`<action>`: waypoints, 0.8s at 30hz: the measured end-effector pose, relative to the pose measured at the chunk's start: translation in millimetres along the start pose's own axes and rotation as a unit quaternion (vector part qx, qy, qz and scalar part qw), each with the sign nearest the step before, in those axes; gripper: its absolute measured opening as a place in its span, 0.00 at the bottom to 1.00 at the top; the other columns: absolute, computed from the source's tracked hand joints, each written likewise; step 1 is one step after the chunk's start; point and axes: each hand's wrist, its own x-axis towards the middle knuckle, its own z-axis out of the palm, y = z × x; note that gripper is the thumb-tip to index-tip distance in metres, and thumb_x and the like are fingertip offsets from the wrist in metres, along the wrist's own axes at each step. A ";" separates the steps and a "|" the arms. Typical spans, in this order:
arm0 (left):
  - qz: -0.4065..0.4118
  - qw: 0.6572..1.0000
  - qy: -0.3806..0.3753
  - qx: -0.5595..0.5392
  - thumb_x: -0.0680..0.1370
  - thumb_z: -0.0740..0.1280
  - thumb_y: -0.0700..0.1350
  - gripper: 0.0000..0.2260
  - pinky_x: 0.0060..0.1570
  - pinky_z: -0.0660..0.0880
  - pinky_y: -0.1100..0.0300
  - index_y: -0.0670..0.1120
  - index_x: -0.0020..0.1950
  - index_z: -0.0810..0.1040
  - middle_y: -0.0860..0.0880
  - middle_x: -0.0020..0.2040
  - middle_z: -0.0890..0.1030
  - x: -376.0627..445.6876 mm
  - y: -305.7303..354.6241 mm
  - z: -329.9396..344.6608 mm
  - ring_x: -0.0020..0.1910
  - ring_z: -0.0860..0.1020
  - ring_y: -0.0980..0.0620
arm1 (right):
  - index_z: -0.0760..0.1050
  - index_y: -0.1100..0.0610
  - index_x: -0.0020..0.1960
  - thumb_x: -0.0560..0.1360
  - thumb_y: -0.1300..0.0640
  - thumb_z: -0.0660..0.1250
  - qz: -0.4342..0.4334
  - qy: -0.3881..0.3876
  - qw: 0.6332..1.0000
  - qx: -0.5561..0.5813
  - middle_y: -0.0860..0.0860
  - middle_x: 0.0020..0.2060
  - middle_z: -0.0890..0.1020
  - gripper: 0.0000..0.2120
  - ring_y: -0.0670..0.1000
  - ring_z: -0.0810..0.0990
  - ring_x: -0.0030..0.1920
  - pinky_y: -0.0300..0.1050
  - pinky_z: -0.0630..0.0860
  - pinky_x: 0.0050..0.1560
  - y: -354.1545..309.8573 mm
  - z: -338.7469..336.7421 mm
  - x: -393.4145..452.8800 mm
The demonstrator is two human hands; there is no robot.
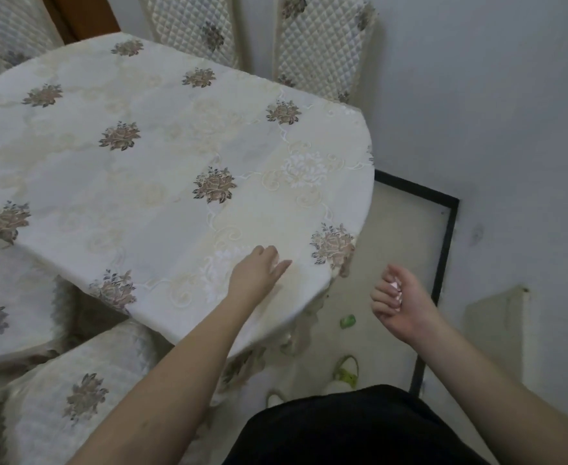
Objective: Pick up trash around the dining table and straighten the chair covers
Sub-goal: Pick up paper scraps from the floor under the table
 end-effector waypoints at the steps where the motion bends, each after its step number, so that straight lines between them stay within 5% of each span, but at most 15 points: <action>1: 0.012 1.000 -0.014 0.018 0.79 0.56 0.63 0.19 0.35 0.70 0.54 0.48 0.45 0.71 0.49 0.42 0.73 4.1 11.9 -0.2 0.38 0.74 0.46 | 0.65 0.53 0.28 0.58 0.55 0.80 -0.007 0.008 1.000 -0.005 0.47 0.19 0.60 0.21 0.44 0.57 0.16 0.35 0.51 0.14 -2.5 -4.6 -3.6; 3: 0.047 0.997 -0.043 0.041 0.79 0.54 0.64 0.23 0.30 0.64 0.56 0.47 0.34 0.66 0.49 0.34 0.70 13.1 39.7 -0.9 0.34 0.72 0.46 | 0.63 0.53 0.27 0.72 0.51 0.66 -0.022 0.043 0.999 -0.016 0.46 0.18 0.59 0.20 0.44 0.56 0.15 0.34 0.50 0.15 -10.3 -14.8 -8.7; 6: 0.097 0.990 -0.079 0.060 0.81 0.52 0.59 0.26 0.28 0.60 0.56 0.46 0.28 0.61 0.48 0.26 0.66 23.3 82.0 1.9 0.31 0.72 0.43 | 0.61 0.52 0.27 0.80 0.49 0.58 -0.054 0.094 0.987 -0.120 0.46 0.19 0.58 0.23 0.44 0.54 0.17 0.34 0.51 0.15 -22.7 -31.6 -10.8; 9: 0.140 0.985 -0.061 0.080 0.82 0.51 0.57 0.25 0.30 0.62 0.56 0.46 0.29 0.65 0.50 0.26 0.66 31.3 112.2 11.8 0.31 0.72 0.45 | 0.60 0.51 0.30 0.81 0.51 0.57 -0.076 0.138 0.956 -0.246 0.46 0.20 0.58 0.20 0.44 0.54 0.18 0.34 0.52 0.17 -33.2 -49.0 -7.2; 14: 0.191 0.975 -0.032 0.106 0.82 0.53 0.55 0.19 0.28 0.66 0.57 0.49 0.33 0.69 0.48 0.30 0.76 45.4 151.2 35.7 0.30 0.76 0.44 | 0.60 0.51 0.32 0.81 0.52 0.58 -0.096 0.175 0.940 -0.278 0.45 0.20 0.60 0.19 0.44 0.55 0.20 0.34 0.52 0.18 -63.4 -75.7 4.7; 20: 0.241 0.962 0.010 0.128 0.79 0.54 0.55 0.22 0.23 0.60 0.64 0.48 0.28 0.70 0.51 0.24 0.72 72.0 191.4 85.6 0.22 0.73 0.48 | 0.66 0.51 0.34 0.79 0.49 0.60 -0.101 0.216 0.910 -0.340 0.45 0.23 0.64 0.16 0.44 0.60 0.22 0.37 0.57 0.21 -109.0 -114.9 39.6; 24: 0.236 0.968 0.018 0.086 0.77 0.58 0.54 0.18 0.21 0.64 0.60 0.48 0.29 0.67 0.49 0.26 0.71 92.5 209.6 127.1 0.24 0.74 0.45 | 0.69 0.52 0.32 0.78 0.46 0.61 -0.126 0.221 0.881 -0.398 0.51 0.26 0.67 0.18 0.46 0.65 0.24 0.37 0.62 0.24 -128.9 -148.4 76.1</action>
